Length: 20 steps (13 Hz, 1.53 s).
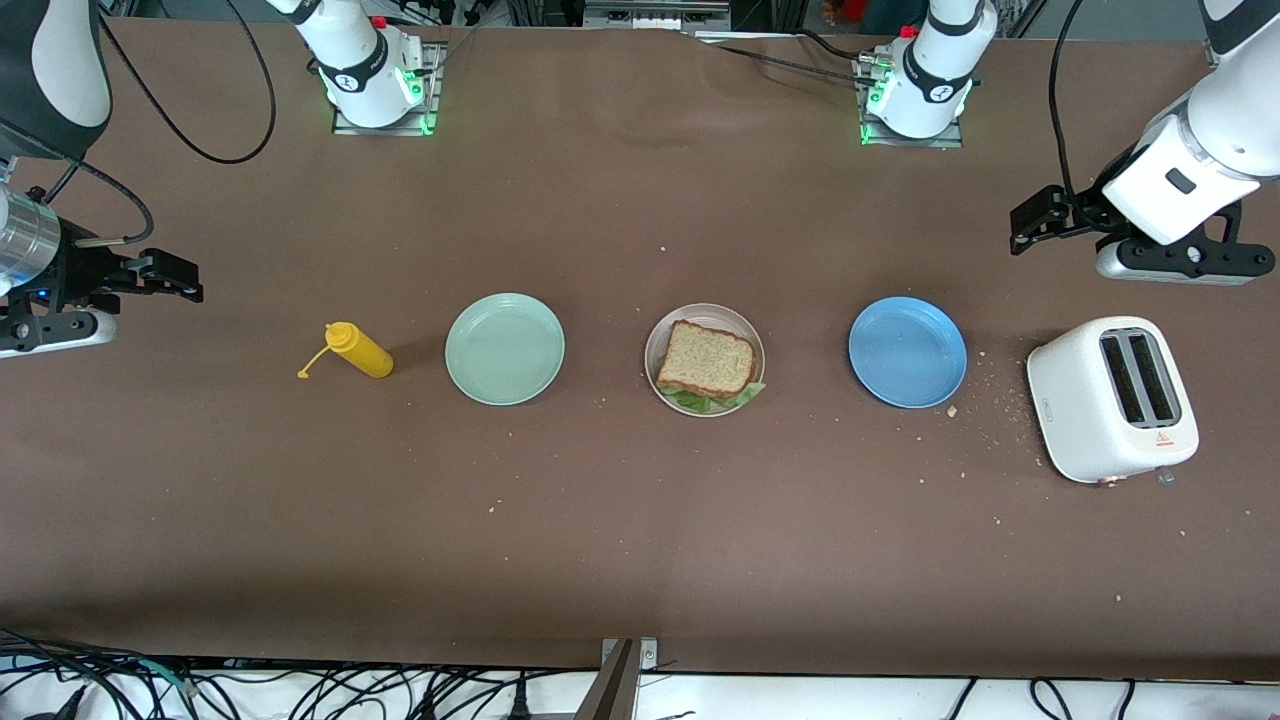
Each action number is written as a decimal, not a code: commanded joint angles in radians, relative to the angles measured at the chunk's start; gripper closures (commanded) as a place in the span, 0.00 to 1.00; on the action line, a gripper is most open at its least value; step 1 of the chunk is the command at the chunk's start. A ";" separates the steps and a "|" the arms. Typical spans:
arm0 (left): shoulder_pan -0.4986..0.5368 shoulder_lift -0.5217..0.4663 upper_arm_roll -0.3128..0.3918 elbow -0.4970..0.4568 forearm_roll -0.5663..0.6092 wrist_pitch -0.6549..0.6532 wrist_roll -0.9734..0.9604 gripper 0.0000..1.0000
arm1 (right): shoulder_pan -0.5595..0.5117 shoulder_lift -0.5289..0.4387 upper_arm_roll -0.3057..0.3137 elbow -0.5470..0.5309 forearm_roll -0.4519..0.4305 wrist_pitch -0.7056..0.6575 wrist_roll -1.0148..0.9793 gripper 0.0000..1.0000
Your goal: Make sandwich in beige plate with both arms
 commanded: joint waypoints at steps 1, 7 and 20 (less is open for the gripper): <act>0.001 -0.039 0.006 -0.040 -0.022 0.013 -0.002 0.00 | -0.010 0.003 0.005 0.012 0.019 -0.002 0.007 0.00; 0.011 -0.076 0.002 -0.062 -0.009 0.010 0.003 0.00 | -0.016 0.003 0.005 0.012 0.019 -0.002 0.007 0.00; 0.009 -0.073 0.000 -0.048 0.031 -0.047 0.113 0.00 | -0.022 0.003 0.005 0.014 0.019 -0.003 0.007 0.00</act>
